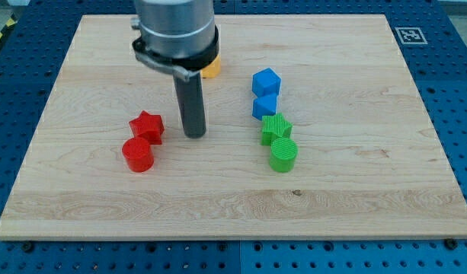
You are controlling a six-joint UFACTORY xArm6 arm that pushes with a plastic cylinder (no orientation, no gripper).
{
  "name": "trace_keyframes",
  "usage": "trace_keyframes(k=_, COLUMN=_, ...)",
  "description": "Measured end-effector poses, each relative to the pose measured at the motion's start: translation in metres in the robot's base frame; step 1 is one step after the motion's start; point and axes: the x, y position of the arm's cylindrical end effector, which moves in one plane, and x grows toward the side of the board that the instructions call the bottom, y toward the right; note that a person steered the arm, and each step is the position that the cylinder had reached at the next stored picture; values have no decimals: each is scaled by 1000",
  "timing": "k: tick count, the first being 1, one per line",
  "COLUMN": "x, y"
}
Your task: Separate yellow heart and yellow hexagon
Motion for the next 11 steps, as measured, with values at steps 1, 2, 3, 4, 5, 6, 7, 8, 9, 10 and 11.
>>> trace_keyframes(k=1, x=-45, y=-1)
trace_keyframes(k=2, x=-90, y=-22)
trace_keyframes(k=3, x=-131, y=-70)
trace_keyframes(k=4, x=-200, y=-71)
trace_keyframes(k=5, x=-232, y=-44)
trace_keyframes(k=6, x=-213, y=5)
trace_keyframes(k=7, x=-172, y=19)
trace_keyframes(k=8, x=-141, y=17)
trace_keyframes(k=9, x=-118, y=8)
trace_keyframes(k=10, x=-107, y=15)
trace_keyframes(k=11, x=-107, y=40)
